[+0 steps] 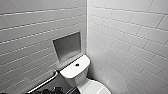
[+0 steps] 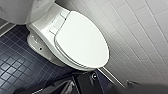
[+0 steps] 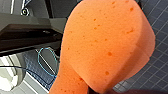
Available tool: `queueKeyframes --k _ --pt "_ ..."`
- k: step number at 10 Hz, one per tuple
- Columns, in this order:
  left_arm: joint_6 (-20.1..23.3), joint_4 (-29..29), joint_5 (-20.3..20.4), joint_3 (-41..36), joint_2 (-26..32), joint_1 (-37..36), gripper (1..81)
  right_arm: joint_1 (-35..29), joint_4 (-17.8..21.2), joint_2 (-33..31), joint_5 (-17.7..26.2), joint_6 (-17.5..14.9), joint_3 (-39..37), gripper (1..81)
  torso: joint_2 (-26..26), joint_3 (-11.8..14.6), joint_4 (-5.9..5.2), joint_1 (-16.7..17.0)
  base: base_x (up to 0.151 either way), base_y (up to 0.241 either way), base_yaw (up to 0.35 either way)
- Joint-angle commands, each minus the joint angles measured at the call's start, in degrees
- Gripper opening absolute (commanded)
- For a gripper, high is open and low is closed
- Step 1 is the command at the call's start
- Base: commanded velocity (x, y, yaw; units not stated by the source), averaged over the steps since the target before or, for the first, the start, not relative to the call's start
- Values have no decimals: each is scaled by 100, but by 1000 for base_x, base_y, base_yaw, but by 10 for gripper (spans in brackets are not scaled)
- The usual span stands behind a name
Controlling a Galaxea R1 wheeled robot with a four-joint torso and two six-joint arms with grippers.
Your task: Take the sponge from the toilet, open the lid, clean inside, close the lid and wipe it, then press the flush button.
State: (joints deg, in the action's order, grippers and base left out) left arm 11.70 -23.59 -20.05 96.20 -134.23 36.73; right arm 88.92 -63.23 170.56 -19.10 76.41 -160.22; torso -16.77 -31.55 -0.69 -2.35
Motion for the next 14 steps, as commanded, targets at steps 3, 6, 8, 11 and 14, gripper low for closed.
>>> queueKeyframes --k 3,6,8,11,14 --pt "-89 -770 -535 -66 -157 -1822 811 -45 -66 -19 144 14 9 10 4 -311 0 0 0 0 0" --pt "-492 -761 -623 206 -359 -2419 811 -45 -75 -19 135 14 18 10 9 -332 0 -6 0 0 0" --pt "-766 -761 -631 505 -526 -2701 10 -45 -84 7 135 14 18 10 11 -332 0 -9 0 0 0" --pt "-1179 -761 -675 1103 -921 -3053 10 -36 -75 42 117 23 18 10 13 -332 0 -11 0 0 0" --pt "-1276 -761 -1062 1937 -1422 -3448 10 -10 -76 42 109 23 18 10 13 -332 0 -13 0 0 0"
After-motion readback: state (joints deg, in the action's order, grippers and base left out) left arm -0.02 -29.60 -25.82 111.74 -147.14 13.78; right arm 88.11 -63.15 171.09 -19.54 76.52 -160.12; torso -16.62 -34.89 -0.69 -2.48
